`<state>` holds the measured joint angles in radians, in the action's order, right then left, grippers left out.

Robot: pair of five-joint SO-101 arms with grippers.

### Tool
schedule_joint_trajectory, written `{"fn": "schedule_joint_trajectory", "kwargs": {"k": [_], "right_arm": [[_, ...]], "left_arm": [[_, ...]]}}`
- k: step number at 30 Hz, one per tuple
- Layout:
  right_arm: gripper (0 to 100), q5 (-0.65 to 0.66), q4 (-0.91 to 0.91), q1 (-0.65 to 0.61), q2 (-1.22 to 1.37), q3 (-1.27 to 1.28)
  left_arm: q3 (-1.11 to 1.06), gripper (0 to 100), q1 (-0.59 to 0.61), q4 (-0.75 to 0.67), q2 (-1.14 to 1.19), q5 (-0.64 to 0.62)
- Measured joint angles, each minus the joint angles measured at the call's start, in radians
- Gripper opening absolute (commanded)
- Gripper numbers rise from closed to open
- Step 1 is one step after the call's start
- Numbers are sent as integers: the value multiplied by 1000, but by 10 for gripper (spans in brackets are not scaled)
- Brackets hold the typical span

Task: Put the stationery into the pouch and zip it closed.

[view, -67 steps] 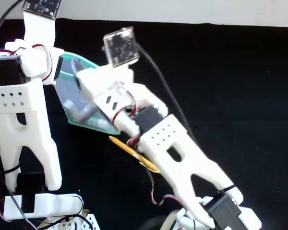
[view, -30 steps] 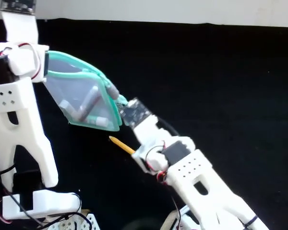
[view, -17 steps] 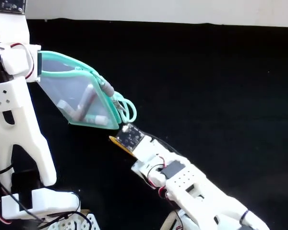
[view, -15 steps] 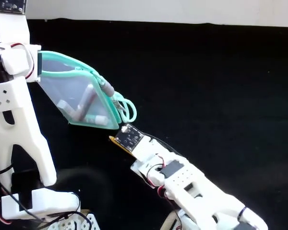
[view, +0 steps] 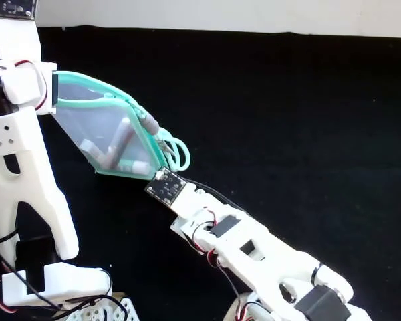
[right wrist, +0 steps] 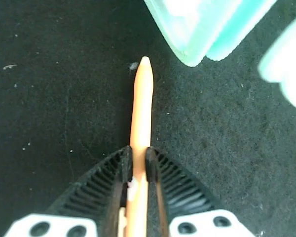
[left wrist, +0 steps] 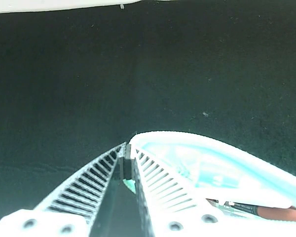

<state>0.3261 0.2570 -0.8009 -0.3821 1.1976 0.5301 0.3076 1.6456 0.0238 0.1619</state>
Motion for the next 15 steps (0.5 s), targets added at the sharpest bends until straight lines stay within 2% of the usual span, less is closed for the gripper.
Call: {"fn": "schedule_joint_trajectory", "kwargs": {"k": [5, 10, 15], "right_arm": [[6, 0, 0, 2, 0, -3], [6, 0, 6, 55, -34, -5], [6, -71, 118, 121, -167, -5]], "left_arm": [[0, 7, 0, 0, 0, 0], [0, 7, 0, 0, 0, 0], [0, 7, 0, 0, 0, 0]]}}
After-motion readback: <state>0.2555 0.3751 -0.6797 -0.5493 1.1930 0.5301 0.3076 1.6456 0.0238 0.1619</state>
